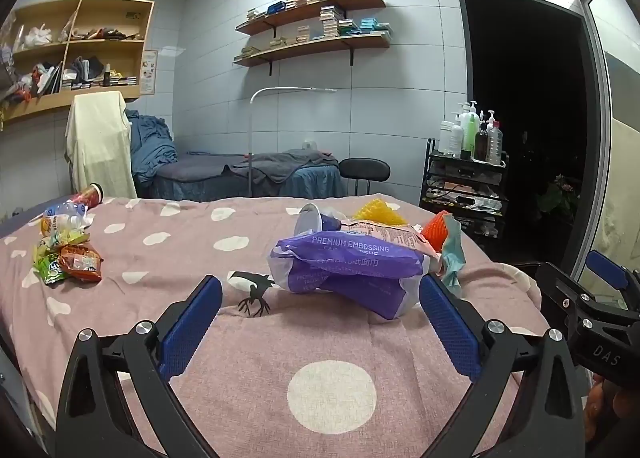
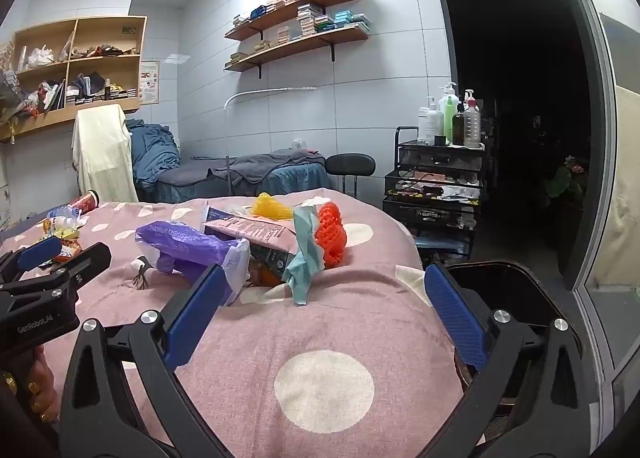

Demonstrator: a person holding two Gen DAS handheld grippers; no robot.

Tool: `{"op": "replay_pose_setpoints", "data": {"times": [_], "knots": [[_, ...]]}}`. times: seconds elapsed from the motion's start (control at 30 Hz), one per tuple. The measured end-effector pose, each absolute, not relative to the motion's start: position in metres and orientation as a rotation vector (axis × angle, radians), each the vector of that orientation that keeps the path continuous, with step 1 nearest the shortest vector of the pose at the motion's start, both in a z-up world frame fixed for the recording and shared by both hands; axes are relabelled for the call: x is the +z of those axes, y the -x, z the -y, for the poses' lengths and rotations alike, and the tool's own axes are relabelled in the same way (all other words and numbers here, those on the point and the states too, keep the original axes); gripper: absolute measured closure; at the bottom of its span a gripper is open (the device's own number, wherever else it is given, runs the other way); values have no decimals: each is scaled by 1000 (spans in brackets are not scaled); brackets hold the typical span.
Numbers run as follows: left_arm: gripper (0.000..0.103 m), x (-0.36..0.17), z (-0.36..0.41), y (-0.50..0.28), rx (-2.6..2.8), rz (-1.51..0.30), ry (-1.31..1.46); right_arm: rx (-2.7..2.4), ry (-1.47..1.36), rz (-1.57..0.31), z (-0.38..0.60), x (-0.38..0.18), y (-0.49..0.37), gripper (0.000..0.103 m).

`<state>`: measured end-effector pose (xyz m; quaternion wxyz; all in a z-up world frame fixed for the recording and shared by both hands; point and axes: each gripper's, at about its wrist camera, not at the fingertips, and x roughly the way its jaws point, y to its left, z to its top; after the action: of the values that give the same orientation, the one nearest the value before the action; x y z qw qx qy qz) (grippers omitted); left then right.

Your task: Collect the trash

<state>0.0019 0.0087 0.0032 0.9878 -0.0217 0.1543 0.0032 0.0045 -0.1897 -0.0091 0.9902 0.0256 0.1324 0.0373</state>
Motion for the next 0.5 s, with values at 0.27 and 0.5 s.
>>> {"op": "replay_pose_setpoints", "data": {"times": [0.27,0.5], "knots": [[5,-4,-7,-4,13,-301,17,73,-55,-269,189,-9,-4,5],[5,-1,-3,2,14,-297,22,77,-58,-271,182,-10,-3,5]]}}
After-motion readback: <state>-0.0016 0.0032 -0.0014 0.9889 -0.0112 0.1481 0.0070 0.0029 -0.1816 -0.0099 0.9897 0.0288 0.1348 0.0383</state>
